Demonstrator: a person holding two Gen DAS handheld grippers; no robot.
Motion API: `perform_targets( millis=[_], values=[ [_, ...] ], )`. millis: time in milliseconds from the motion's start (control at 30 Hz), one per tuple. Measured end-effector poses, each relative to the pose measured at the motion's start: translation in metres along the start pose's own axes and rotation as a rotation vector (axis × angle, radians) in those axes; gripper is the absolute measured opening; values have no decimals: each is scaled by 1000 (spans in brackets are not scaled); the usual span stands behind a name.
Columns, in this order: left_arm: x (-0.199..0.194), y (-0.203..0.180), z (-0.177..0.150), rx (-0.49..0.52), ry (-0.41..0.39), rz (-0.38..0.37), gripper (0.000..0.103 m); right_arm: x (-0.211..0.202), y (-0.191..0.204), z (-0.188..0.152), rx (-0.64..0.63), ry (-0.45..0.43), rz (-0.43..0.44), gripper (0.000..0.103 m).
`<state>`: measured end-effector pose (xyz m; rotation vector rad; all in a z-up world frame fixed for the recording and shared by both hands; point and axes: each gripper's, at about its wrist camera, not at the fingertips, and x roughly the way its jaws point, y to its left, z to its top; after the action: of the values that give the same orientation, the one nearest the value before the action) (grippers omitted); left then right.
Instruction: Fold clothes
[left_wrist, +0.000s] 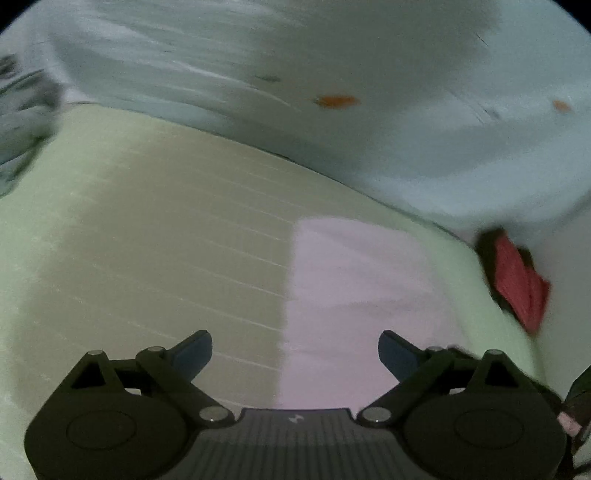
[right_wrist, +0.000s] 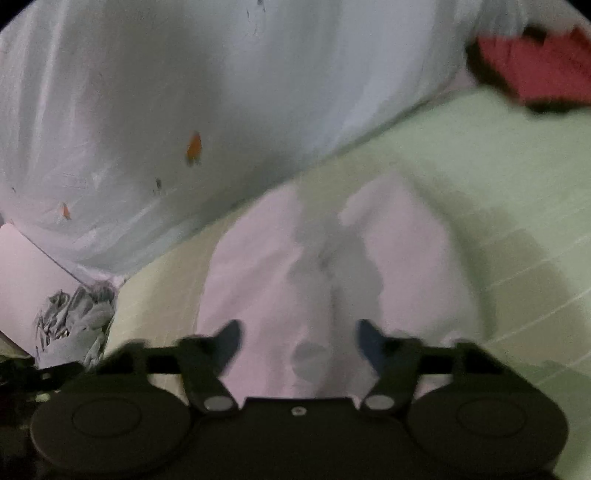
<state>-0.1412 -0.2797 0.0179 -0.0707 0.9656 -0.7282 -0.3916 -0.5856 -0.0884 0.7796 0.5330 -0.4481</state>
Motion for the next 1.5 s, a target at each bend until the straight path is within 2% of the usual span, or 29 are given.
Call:
perform_targets(
  millis=[33, 67, 100, 133, 167, 200, 333, 433, 533, 567, 600, 633, 667, 700, 767, 800, 867, 1000, 1167, 1333, 1500],
  values=[
    [-2, 10, 1, -18, -6, 9, 96, 11, 3, -1, 9, 24, -7, 52],
    [-3, 20, 3, -35, -10, 17, 96, 19, 5, -3, 14, 42, -24, 45],
    [-4, 28, 5, -48, -10, 22, 96, 26, 8, -4, 16, 55, -41, 28],
    [-5, 35, 6, -60, -9, 26, 96, 28, 10, -4, 13, 53, -59, 22],
    [-5, 41, 8, -70, -8, 30, 96, 29, 12, -4, 13, 50, -68, 11],
    [-4, 44, 11, -71, -6, 29, 96, 26, 15, -1, 18, 41, -54, 7],
    [-3, 47, 15, -49, 11, -6, 96, -2, 25, 14, -13, -31, 40, 5],
    [1, 32, 11, 5, 20, -30, 96, -35, 26, 28, -17, -130, 86, 5],
    [6, 11, 4, 57, 28, -48, 96, -68, 6, 37, 14, -221, 57, 5],
    [8, 4, 1, 72, 32, -50, 96, -72, -6, 37, 22, -229, 18, 7],
    [11, -4, -3, 84, 38, -50, 96, -71, -20, 36, -6, -209, -48, 18],
    [14, -10, -7, 92, 47, -46, 96, -64, -32, 33, -45, -150, -133, 31],
    [17, -16, -11, 99, 58, -39, 96, -55, -43, 29, -65, -73, -229, 56],
    [22, -22, -16, 102, 72, -28, 97, -48, -53, 25, -77, -12, -292, 60],
    [29, -33, -27, 104, 97, -8, 97, -53, -68, 18, -23, -17, -217, 62],
    [32, -38, -32, 103, 109, 3, 97, -57, -73, 16, 22, -27, -186, 75],
    [40, -47, -43, 91, 132, 22, 97, -55, -78, 16, 59, -10, -178, 86],
    [56, -64, -60, 82, 159, 67, 97, -37, -77, 19, -11, 84, -153, 90],
    [71, -71, -72, 69, 218, 88, 97, -28, -72, 17, -88, 139, -144, 94],
    [86, -78, -66, 129, 240, 85, 97, -16, -74, 18, -55, 150, -134, 98],
    [114, -74, -45, 163, 278, 38, 97, -2, -69, 18, -35, 153, -150, 101]
  ],
)
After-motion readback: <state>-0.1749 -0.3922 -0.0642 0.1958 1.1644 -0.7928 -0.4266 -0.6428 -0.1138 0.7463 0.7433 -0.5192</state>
